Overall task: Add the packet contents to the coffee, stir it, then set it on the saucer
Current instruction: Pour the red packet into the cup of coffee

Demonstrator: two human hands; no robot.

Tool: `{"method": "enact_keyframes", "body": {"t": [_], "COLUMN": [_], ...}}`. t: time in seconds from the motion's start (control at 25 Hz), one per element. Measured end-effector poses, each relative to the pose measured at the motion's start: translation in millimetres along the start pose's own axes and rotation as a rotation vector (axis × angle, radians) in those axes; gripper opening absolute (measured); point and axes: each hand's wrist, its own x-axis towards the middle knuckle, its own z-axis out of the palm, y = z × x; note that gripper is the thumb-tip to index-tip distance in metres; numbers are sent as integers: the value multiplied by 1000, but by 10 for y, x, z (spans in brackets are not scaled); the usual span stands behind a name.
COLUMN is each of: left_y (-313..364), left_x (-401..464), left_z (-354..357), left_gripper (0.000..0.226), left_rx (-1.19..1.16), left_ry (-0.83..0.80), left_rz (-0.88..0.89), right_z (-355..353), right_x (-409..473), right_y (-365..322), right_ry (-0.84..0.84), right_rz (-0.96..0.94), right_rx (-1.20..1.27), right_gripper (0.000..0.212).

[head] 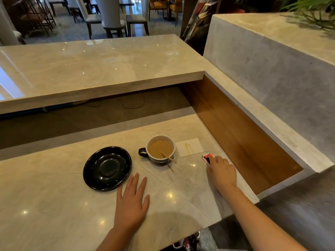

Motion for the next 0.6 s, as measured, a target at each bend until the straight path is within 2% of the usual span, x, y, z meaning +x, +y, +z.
{"method": "enact_keyframes", "body": {"t": [0.16,0.28,0.36,0.48,0.6], "left_y": [8,18,26,45,41], "left_x": [15,21,18,15,21], "left_z": [-26,-25,-36,-67,-64], "left_gripper": [61,62,63,66,67], "left_rx": [-16,-22,-9,19,34], "left_ry": [-24,-44,-40,-54,-54], "left_rz": [-36,-48,-49,-50,-43], "right_z": [-68,-79,-44,-15,29], "right_x": [44,57,44,-1,-44], "right_y": [-20,-47,-40,-5,27], "right_ry": [-28,-15,58,80,173], "right_rz": [-7,-10,-2,31,201], "right_rx": [-11,29,75,132,333], "right_gripper": [20,6,9,14,17]}}
